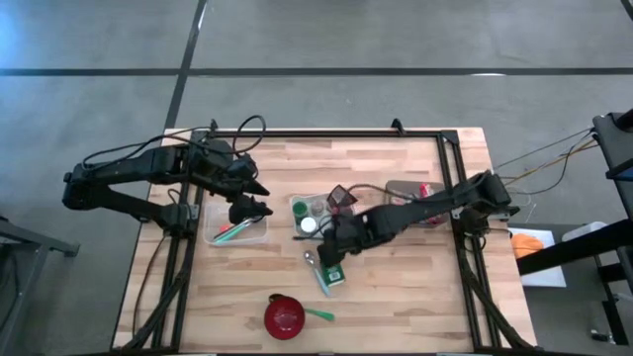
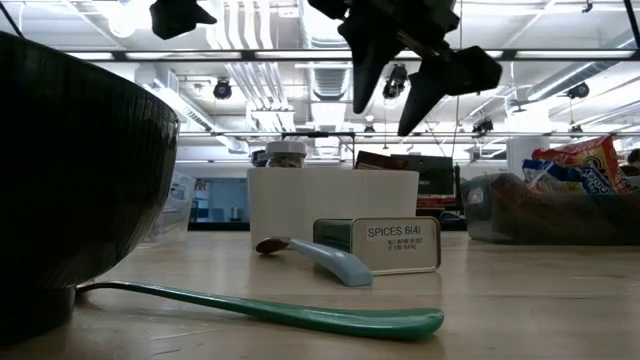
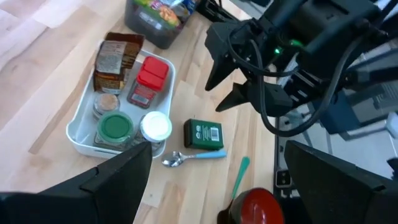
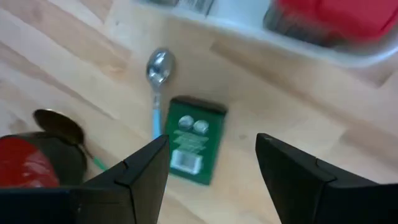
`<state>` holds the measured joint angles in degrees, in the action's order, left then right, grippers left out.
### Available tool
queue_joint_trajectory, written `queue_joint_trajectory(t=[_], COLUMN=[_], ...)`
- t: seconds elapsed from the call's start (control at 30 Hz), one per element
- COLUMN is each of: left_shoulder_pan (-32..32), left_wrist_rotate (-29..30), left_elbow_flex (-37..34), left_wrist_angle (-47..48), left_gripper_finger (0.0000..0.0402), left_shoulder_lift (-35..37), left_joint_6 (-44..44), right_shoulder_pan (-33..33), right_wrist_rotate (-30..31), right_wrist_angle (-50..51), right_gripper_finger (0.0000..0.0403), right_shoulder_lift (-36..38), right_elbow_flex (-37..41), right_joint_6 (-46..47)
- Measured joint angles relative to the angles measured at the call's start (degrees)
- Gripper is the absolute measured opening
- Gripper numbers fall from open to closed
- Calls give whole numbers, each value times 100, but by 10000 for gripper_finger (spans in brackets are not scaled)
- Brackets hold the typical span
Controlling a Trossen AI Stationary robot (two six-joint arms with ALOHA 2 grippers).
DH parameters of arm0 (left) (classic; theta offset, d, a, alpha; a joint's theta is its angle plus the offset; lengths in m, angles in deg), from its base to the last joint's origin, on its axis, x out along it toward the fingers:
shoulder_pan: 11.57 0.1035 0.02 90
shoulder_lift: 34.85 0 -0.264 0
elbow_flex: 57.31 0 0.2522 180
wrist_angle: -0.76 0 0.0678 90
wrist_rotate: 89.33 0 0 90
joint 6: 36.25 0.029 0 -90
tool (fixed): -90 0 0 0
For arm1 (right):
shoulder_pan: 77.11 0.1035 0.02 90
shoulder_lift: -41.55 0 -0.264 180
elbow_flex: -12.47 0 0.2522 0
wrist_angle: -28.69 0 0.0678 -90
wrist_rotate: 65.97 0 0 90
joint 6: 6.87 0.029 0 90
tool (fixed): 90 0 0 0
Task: Pick & Place Food Item
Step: Put the green seasoning can into the white bin
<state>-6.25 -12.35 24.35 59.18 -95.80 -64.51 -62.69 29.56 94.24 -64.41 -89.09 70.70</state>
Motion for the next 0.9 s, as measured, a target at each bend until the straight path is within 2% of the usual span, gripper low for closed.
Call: queue_joint_trajectory(t=[0.13,0.23,0.5,0.6,0.9], left_shoulder_pan=[-2,0,0,-2,-2], left_wrist_rotate=[-75,-75,-73,-75,-75], left_elbow_flex=[0,0,0,0,0], left_wrist_angle=[95,179,206,205,237], left_gripper_finger=[370,370,370,370,370], left_shoulder_lift=[0,0,0,1,0], left_joint_6=[133,247,294,294,294], right_shoulder_pan=[223,342,515,505,508], right_wrist_rotate=[145,242,255,47,-43], right_wrist_angle=[-129,-460,-1913,-2241,-2500], right_gripper_finger=[234,234,234,234,234], right_shoulder_lift=[-185,-234,-378,-445,-528], right_elbow_flex=[-53,-70,-58,-50,-83], right_joint_6=[473,499,-117,-613,-643])
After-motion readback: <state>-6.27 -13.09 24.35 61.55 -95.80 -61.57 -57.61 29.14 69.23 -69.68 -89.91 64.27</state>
